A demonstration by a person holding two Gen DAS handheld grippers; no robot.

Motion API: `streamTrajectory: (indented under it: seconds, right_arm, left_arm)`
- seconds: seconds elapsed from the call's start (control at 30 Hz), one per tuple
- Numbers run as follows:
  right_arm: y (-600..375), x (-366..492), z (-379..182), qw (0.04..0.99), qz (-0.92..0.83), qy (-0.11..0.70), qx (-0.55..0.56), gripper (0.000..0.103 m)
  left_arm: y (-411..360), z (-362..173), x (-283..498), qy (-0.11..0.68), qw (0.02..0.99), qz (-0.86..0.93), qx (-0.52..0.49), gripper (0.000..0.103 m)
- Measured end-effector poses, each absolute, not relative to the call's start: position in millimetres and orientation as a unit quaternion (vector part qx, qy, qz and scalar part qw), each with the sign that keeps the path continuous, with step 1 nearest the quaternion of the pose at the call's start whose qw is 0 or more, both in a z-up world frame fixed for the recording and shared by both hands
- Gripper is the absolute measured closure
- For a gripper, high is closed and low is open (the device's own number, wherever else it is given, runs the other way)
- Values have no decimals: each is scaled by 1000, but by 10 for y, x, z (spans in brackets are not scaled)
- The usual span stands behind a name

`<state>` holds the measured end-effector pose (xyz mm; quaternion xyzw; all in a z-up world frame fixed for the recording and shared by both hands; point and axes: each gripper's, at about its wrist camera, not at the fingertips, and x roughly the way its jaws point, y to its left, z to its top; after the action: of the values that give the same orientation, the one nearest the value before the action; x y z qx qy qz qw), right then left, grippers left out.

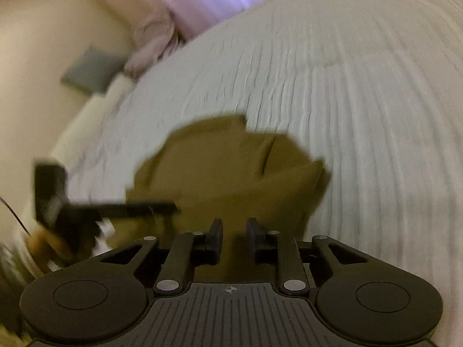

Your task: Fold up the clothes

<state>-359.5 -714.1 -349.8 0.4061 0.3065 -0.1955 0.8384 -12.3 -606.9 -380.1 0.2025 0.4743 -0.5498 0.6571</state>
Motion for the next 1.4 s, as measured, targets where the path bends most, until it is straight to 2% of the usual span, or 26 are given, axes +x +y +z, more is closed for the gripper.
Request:
streamTrajectory:
  seconds: [0.07, 0.2, 0.3, 0.57, 0.63, 0.77, 0.87, 0.9, 1.0, 1.13, 1.2, 1.23, 1.27, 1.3, 1.33, 1.4]
  right_arm:
    - [-7103, -3549, -3768, 802, -243, 367, 402, 81]
    - [-7135, -3770, -3763, 769, -274, 351, 459, 81]
    - [-7062, -3741, -3511, 787, -293, 334, 428, 81]
    - [-6849, -3298, -3654, 771, -329, 399, 372, 81]
    - [-6815, -3299, -3527, 785, -340, 370, 362, 81]
    - [-6750, -3082, -3414, 827, -319, 329, 327, 80]
    - [-6807, -2765, -3705, 820, -303, 378, 306, 81]
    - [-6835, -2728, -3776, 803, -322, 404, 297, 83]
    - [-6916, -2865, -3675, 786, -350, 371, 349, 82]
    - [-7073, -2862, -3411, 800, -361, 346, 333, 82]
    - [-7282, -2726, -3380, 807, -345, 346, 333, 81]
    - [-7410, -2639, -3404, 810, -332, 344, 339, 80]
    - [-7537, -2553, -3428, 813, -319, 343, 345, 65]
    - [-7661, -2483, -3451, 813, -314, 345, 350, 42]
    - [-7787, -2392, -3484, 814, -310, 344, 351, 37]
    - [-7976, -2224, -3541, 821, -290, 335, 360, 37]
  left_arm:
    - [-5987, -3778, -98, 474, 661, -546, 203, 81]
    - [-5769, -3669, 40, 468, 676, -535, 195, 81]
    - [-5535, -3583, 151, 472, 691, -518, 176, 81]
    - [-4819, -3582, 411, 492, 727, -461, 129, 81]
    - [-4699, -3598, 515, 488, 738, -452, 115, 81]
    - [-4822, -3756, 674, 460, 745, -464, 139, 81]
    - [-4992, -3922, 776, 449, 743, -465, 171, 81]
    - [-4988, -3906, 826, 449, 745, -462, 172, 80]
    - [-4948, -3808, 1026, 448, 752, -452, 172, 81]
    - [-5021, -3621, 1324, 443, 748, -465, 166, 82]
    - [-5137, -3535, 1440, 439, 739, -484, 165, 76]
    - [-5251, -3502, 1458, 434, 732, -497, 168, 74]
    - [-5378, -3478, 1476, 431, 725, -511, 167, 72]
    - [-5512, -3461, 1493, 432, 716, -523, 166, 70]
    - [-5659, -3458, 1505, 438, 705, -533, 163, 69]
    - [-5955, -3475, 1510, 449, 682, -555, 156, 68]
